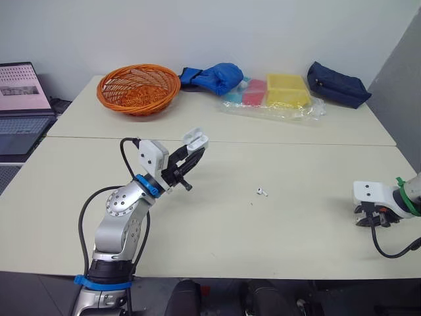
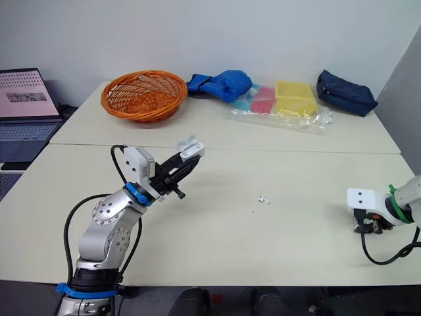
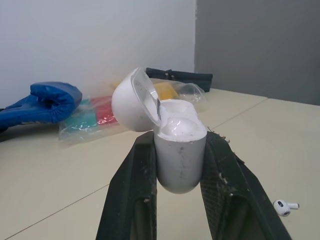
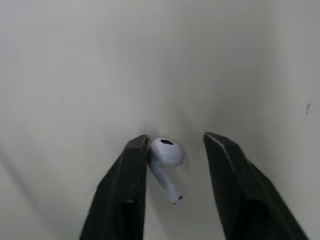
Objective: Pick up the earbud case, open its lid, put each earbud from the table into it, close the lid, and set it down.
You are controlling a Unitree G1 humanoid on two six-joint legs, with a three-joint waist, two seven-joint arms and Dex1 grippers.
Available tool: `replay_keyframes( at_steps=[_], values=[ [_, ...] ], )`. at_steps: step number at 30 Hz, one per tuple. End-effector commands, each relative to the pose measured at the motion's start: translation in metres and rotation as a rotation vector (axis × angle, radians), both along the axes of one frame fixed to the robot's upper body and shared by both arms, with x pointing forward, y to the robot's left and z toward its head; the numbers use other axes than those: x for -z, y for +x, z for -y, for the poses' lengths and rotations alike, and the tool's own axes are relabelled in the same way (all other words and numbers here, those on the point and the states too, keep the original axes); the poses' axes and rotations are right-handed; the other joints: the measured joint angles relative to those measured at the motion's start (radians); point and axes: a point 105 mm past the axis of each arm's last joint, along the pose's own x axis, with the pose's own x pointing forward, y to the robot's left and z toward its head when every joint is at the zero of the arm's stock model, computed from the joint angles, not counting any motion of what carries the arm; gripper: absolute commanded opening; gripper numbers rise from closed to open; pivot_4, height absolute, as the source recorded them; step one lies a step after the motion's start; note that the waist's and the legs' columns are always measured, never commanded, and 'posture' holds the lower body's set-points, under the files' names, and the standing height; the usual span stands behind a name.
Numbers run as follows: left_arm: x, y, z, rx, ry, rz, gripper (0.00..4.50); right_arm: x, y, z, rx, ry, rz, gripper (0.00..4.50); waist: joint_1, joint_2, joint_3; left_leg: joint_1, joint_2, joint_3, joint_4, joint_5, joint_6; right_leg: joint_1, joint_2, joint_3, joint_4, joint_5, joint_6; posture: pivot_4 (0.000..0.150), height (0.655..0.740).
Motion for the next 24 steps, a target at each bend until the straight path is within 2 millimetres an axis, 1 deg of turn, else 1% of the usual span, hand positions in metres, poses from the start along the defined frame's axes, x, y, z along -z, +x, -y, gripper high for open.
replay_keyframes(
  at_steps=[1, 3, 8, 15, 18, 22, 24],
  values=[
    [-0.012, -0.002, 0.003, 0.018, -0.002, 0.043, 0.77, 0.003, -0.006, 0.004, 0.008, -0.007, -0.021, 2.53, 0.000, 0.000, 0.000, 0.000, 0.000, 0.000, 0.000, 0.000, 0.000, 0.000, 0.000, 0.000, 0.000, 0.000, 0.000, 0.150, 0.7400],
    [-0.010, -0.002, 0.004, 0.023, 0.001, 0.038, 0.77, 0.002, -0.007, 0.005, 0.010, -0.006, -0.024, 2.53, 0.001, 0.000, 0.000, 0.000, 0.000, -0.001, -0.001, 0.000, 0.000, 0.000, 0.000, -0.001, 0.000, 0.002, 0.004, 0.150, 0.7400],
    [-0.009, -0.002, 0.005, 0.035, 0.006, 0.034, 0.77, 0.003, -0.013, 0.009, 0.011, -0.023, -0.041, 2.53, 0.004, 0.000, 0.000, 0.000, 0.000, -0.001, -0.001, 0.000, 0.000, 0.000, 0.000, -0.001, 0.000, 0.002, 0.004, 0.150, 0.7400],
    [-0.008, -0.002, 0.005, 0.041, 0.012, 0.029, 0.77, 0.005, -0.017, 0.009, 0.021, -0.015, -0.055, 2.53, 0.005, 0.000, 0.000, 0.000, 0.000, -0.001, -0.001, 0.000, 0.000, 0.001, 0.000, -0.001, 0.000, 0.002, 0.004, 0.150, 0.7400],
    [-0.008, -0.001, 0.004, 0.038, 0.013, 0.030, 0.77, 0.006, -0.015, 0.009, 0.025, -0.016, -0.044, 1.94, 0.005, 0.000, 0.000, 0.000, 0.000, -0.001, -0.001, 0.000, 0.000, 0.001, 0.000, -0.001, 0.000, 0.002, 0.004, 0.150, 0.7400],
    [-0.008, -0.002, 0.004, 0.037, 0.012, 0.030, 0.77, 0.007, -0.015, 0.012, 0.033, -0.021, -0.040, 0.56, 0.003, 0.000, 0.000, 0.001, 0.000, -0.001, 0.000, 0.000, 0.000, 0.001, 0.000, -0.001, 0.000, 0.002, 0.003, 0.150, 0.7400],
    [-0.008, -0.001, 0.004, 0.038, 0.012, 0.029, 0.77, 0.008, -0.015, 0.013, 0.034, -0.023, -0.040, 0.56, 0.003, 0.000, 0.000, 0.002, 0.000, 0.000, 0.001, 0.000, 0.000, 0.002, 0.000, 0.000, 0.000, 0.000, 0.000, 0.150, 0.7400]
  ],
)
